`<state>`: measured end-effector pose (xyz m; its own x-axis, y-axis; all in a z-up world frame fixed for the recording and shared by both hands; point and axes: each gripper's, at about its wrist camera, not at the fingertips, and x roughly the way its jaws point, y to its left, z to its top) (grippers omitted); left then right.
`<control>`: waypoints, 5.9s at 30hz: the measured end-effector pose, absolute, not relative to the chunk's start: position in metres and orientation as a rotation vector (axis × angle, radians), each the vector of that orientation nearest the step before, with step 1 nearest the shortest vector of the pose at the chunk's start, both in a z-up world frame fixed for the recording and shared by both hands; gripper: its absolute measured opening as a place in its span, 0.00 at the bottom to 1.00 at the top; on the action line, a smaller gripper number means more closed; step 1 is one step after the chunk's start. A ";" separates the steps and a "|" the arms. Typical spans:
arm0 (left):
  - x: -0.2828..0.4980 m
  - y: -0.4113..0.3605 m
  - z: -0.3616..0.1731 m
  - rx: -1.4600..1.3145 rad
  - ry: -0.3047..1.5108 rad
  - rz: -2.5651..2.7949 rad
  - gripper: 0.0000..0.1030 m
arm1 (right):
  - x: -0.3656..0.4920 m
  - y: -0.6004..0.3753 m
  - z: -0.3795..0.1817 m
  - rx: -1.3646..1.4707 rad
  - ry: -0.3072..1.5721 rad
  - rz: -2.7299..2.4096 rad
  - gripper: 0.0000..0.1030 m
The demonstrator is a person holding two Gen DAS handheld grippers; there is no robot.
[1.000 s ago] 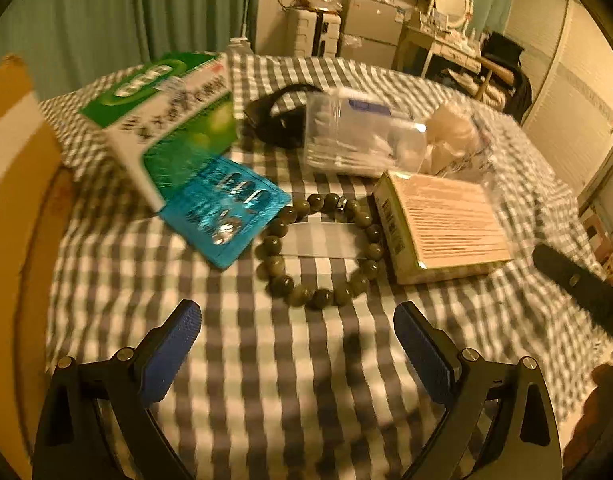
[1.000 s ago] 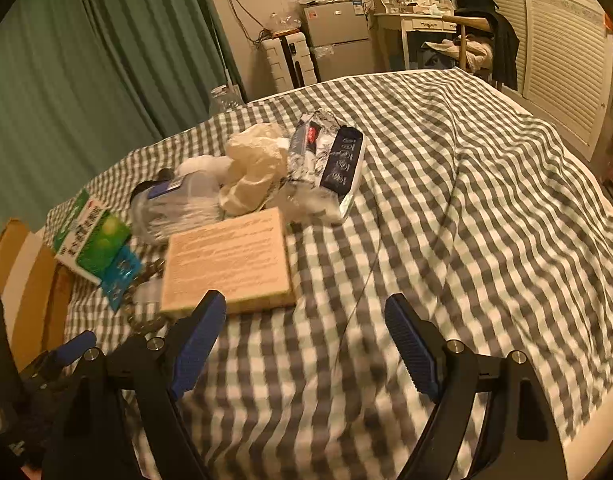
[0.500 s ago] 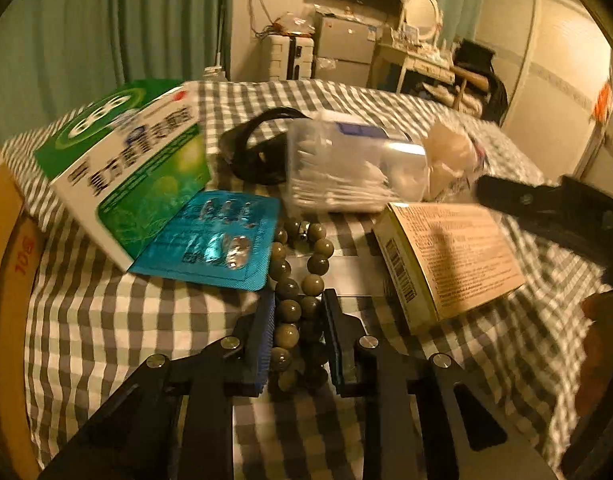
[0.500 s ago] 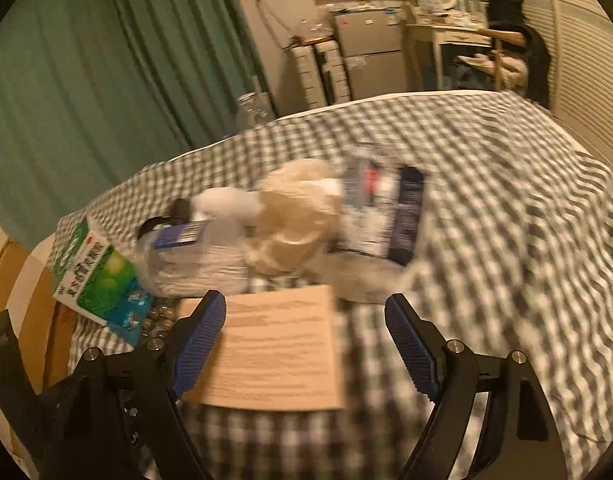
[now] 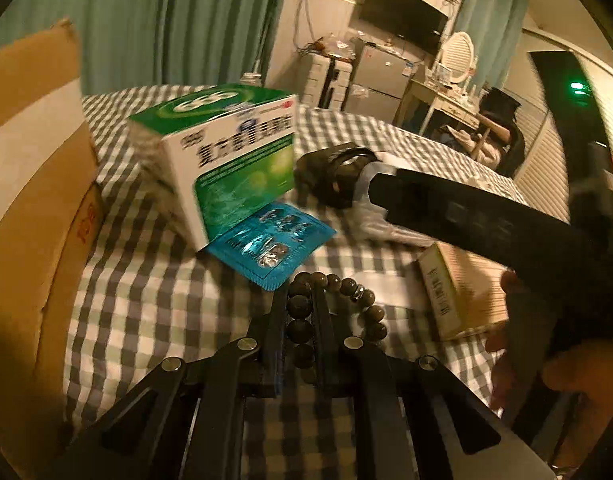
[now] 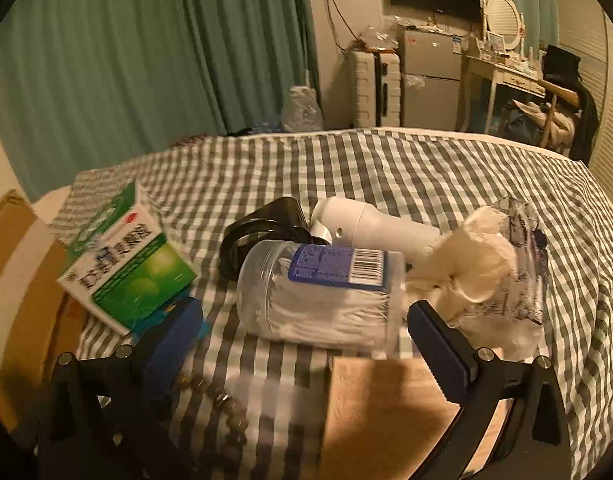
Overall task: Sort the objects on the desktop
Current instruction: 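Grasp the dark bead bracelet with the left tool while the right tool grasps the cotton-swab jar, then carry the bracelet and cotton-swab jar into the box and release both, then withdraw both tools from the box toward the remaining items, then grasp the white comb with the left tool while the right tool grasps the tan box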
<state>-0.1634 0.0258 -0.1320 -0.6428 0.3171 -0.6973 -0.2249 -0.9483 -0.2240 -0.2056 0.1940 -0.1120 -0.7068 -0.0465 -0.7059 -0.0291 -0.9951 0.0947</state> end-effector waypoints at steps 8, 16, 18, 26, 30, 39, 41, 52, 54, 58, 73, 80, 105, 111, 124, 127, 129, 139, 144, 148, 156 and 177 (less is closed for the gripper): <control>-0.153 0.009 -0.141 -1.184 -0.184 2.586 0.11 | -0.207 0.204 -0.128 1.278 -0.267 -2.883 0.89; -0.134 0.013 -0.118 -1.139 -0.201 2.575 0.11 | -0.152 0.221 -0.099 1.200 -0.331 -2.821 0.87; -0.127 0.013 -0.111 -1.131 -0.196 2.580 0.11 | -0.139 0.222 -0.091 1.183 -0.340 -2.826 0.87; -0.099 0.018 -0.075 -1.085 -0.163 2.585 0.11 | -0.091 0.223 -0.071 1.168 -0.351 -2.817 0.87; -0.084 0.018 -0.060 -1.069 -0.167 2.588 0.11 | -0.068 0.226 -0.065 1.167 -0.363 -2.819 0.87; -0.056 0.006 -0.025 -1.044 -0.176 2.598 0.11 | -0.018 0.222 -0.047 1.149 -0.369 -2.819 0.87; -0.052 0.002 -0.017 -1.033 -0.174 2.605 0.11 | -0.008 0.217 -0.040 1.133 -0.362 -2.816 0.87; -0.038 -0.036 0.052 -0.934 -0.167 2.655 0.11 | 0.012 0.160 0.018 0.994 -0.253 -2.771 0.87; -0.041 -0.052 0.068 -0.918 -0.182 2.671 0.11 | 0.009 0.144 0.032 0.959 -0.242 -2.744 0.87; -0.044 -0.084 0.098 -0.892 -0.163 2.727 0.11 | -0.002 0.111 0.055 0.904 -0.237 -2.695 0.87; -0.090 -0.200 0.065 -1.039 -0.192 2.881 0.11 | -0.099 -0.017 0.053 0.975 -0.170 -2.529 0.87; -0.117 -0.224 0.014 -1.196 -0.201 2.863 0.11 | -0.155 -0.046 0.010 1.105 -0.177 -2.493 0.88; -0.051 -0.136 0.039 -1.093 -0.349 2.860 0.82 | -0.066 0.159 0.032 1.109 -0.180 -2.907 0.92; -0.038 -0.069 0.043 -1.050 -0.316 2.851 0.95 | -0.037 0.220 0.000 1.176 -0.263 -2.983 0.93; -0.061 0.015 -0.040 -1.240 -0.135 2.763 0.96 | -0.039 0.261 -0.084 1.334 -0.441 -2.926 0.93; -0.073 0.020 -0.057 -1.278 -0.132 2.756 0.96 | -0.050 0.261 -0.095 1.382 -0.452 -2.911 0.93; -0.082 0.024 -0.067 -1.287 -0.118 2.759 0.96 | -0.057 0.261 -0.102 1.408 -0.477 -2.895 0.93; -0.125 0.012 -0.099 -1.284 -0.115 2.817 0.96 | -0.104 0.248 -0.122 1.463 -0.767 -2.883 1.00; -0.131 0.019 -0.109 -1.261 -0.047 2.804 0.96 | -0.128 0.239 -0.128 1.530 -0.794 -2.999 0.99; -0.137 0.017 -0.115 -1.283 -0.068 2.773 0.96 | -0.139 0.238 -0.143 1.658 -0.682 -3.021 1.00; -0.143 0.027 -0.116 -1.301 -0.159 2.700 0.96 | -0.118 0.270 -0.130 1.614 -0.603 -2.941 0.86; -0.198 0.162 -0.151 -1.106 0.546 1.991 0.93 | -0.082 0.381 -0.097 1.403 -0.997 -2.954 0.86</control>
<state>-0.1977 0.1618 -0.1512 -0.3184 0.4228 -0.8484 -0.7967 -0.6043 -0.0022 -0.0820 0.3813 -0.0966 -0.6313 0.0015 -0.7755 -0.4710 -0.7951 0.3820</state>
